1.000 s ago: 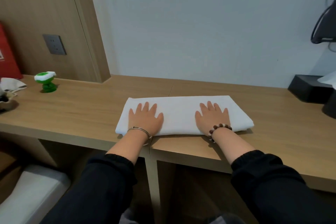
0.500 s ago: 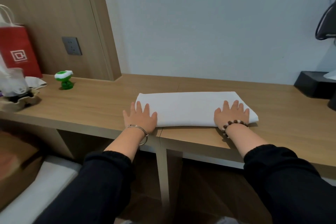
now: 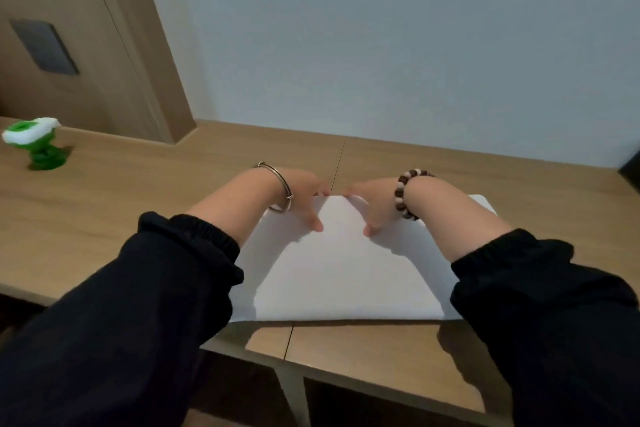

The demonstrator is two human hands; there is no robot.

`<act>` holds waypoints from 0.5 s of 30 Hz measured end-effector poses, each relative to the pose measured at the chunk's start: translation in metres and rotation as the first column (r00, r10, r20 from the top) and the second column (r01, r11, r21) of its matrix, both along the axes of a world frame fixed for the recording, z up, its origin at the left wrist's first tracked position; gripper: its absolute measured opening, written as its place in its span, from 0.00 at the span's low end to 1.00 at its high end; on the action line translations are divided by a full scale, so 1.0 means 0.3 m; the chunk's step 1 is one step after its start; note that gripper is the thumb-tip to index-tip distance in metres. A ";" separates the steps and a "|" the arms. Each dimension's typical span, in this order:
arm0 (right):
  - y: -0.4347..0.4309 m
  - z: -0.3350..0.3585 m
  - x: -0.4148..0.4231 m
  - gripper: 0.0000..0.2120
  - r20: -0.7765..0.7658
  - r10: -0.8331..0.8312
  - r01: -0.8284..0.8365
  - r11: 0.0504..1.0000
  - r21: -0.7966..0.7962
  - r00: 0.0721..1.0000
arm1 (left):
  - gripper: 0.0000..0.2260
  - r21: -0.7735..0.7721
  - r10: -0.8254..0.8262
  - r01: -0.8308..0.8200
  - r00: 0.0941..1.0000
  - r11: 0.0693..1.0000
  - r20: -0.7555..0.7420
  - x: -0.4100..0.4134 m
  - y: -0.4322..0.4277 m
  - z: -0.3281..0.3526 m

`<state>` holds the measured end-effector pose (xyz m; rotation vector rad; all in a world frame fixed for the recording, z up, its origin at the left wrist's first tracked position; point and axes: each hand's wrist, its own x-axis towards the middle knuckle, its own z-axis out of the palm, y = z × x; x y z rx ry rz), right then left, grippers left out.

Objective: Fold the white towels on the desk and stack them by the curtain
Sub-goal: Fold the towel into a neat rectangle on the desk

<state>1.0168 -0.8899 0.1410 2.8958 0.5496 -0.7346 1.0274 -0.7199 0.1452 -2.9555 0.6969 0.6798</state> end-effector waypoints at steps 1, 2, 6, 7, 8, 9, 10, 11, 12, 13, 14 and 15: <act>-0.008 0.007 0.026 0.29 -0.036 0.003 -0.004 1.000 -0.022 0.999 | 0.29 0.009 0.001 0.000 0.999 1.000 -0.034 0.019 -0.010 0.002; -0.020 0.008 0.050 0.28 -0.070 -0.005 0.002 0.999 -0.033 0.998 | 0.29 0.004 0.007 -0.007 0.998 1.000 -0.066 0.032 -0.018 0.002; -0.076 0.012 0.094 0.28 -0.186 -0.090 0.086 0.996 -0.027 0.978 | 0.35 0.026 0.019 -0.015 0.986 1.000 -0.168 0.054 -0.040 0.011; -0.083 0.015 0.096 0.30 -0.198 -0.095 0.091 0.995 -0.028 0.976 | 0.37 0.046 0.019 -0.010 0.982 0.999 -0.186 0.057 -0.044 0.017; -0.084 0.015 0.099 0.31 -0.200 -0.095 0.090 0.995 -0.036 0.975 | 0.39 0.058 0.024 -0.012 0.977 0.998 -0.212 0.061 -0.050 0.022; -0.083 0.017 0.099 0.32 -0.200 -0.092 0.084 0.995 -0.045 0.975 | 0.40 0.061 0.042 -0.027 0.968 0.998 -0.246 0.064 -0.057 0.023; -0.081 0.016 0.101 0.33 -0.209 -0.090 0.081 0.995 -0.053 0.974 | 0.40 0.062 0.067 -0.052 0.959 0.997 -0.277 0.066 -0.065 0.022; -0.081 0.014 0.100 0.33 -0.229 -0.091 0.080 0.995 -0.059 0.969 | 0.40 0.067 0.094 -0.077 0.952 0.995 -0.292 0.066 -0.072 0.020; -0.081 0.010 0.100 0.32 -0.252 -0.101 0.087 0.994 -0.066 0.962 | 0.39 0.081 0.121 -0.102 0.948 0.992 -0.294 0.067 -0.077 0.016; -0.083 0.008 0.100 0.32 -0.275 -0.126 0.109 0.991 -0.075 0.953 | 0.38 0.105 0.151 -0.125 0.944 0.987 -0.292 0.069 -0.082 0.014; -0.087 0.006 0.102 0.31 -0.291 -0.169 0.153 0.985 -0.077 0.942 | 0.38 0.138 0.181 -0.145 0.938 0.980 -0.297 0.071 -0.087 0.014; -0.092 0.007 0.102 0.29 -0.298 -0.221 0.208 0.975 -0.074 0.929 | 0.37 0.176 0.205 -0.157 0.930 0.972 -0.304 0.072 -0.090 0.013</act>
